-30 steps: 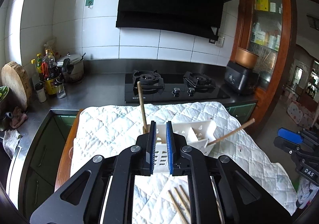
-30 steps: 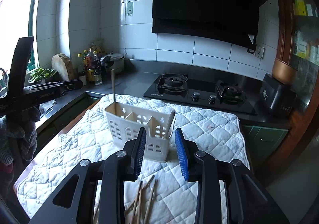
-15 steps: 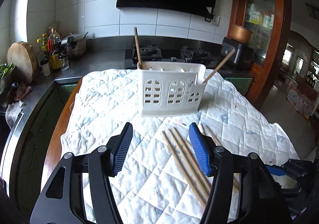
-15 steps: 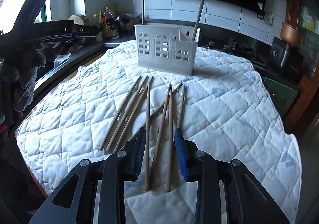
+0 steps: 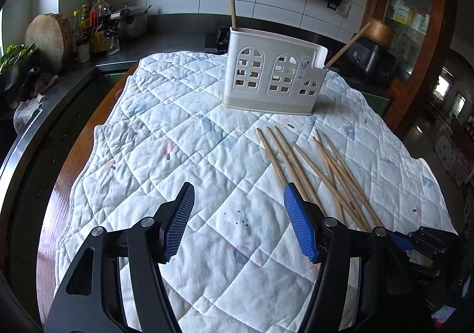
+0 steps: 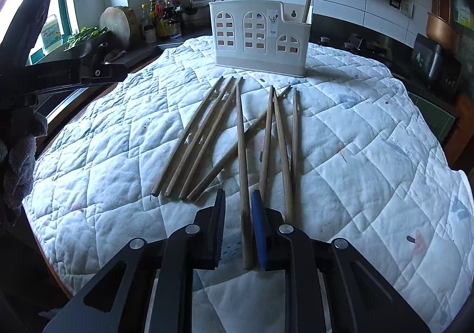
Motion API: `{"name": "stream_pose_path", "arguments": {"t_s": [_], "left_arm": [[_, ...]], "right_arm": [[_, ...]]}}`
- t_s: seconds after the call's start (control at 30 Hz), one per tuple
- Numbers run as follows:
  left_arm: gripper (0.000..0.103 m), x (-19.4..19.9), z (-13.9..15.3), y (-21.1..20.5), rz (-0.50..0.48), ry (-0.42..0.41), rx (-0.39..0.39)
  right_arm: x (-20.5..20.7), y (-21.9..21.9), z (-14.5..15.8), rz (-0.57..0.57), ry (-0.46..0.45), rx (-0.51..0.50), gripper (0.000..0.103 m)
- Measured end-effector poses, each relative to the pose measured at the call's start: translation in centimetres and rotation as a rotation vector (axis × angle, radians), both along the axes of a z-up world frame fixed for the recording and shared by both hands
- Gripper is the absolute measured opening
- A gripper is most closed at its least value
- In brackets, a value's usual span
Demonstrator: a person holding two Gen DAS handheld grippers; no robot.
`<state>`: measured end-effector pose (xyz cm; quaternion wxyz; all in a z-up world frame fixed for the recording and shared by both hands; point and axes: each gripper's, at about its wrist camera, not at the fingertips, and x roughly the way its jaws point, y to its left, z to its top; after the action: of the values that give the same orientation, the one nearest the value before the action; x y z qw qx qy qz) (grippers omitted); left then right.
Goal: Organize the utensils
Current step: 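Return the left tool to the pile and grasp a chopstick while the right tool grasps another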
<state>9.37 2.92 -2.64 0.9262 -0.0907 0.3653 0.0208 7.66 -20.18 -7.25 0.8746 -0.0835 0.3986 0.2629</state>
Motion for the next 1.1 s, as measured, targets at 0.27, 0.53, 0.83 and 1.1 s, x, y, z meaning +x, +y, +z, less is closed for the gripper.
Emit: {"name": "stream_pose_path", "arguments": {"t_s": [0.27,0.53,0.83,1.1], "left_arm": [[0.063,-0.6,-1.5,-0.2,-0.003,0.038,-0.02],[0.063,-1.2,-3.0,-2.3,-0.056,0.086,-0.046],[0.063,-0.6,-4.6,-5.6,-0.07,0.153,-0.062],[0.061,0.8,-5.6,-6.6,-0.015,0.212,-0.077]], "right_arm": [[1.1,0.5,-0.7,-0.003,0.011,-0.019,0.015],[1.4,1.0,-1.4,0.025,0.022,-0.053,0.008],[1.2,-0.1,-0.3,0.008,0.009,0.018,0.007],[0.8,-1.6,1.5,0.009,-0.021,0.099,0.007]]}}
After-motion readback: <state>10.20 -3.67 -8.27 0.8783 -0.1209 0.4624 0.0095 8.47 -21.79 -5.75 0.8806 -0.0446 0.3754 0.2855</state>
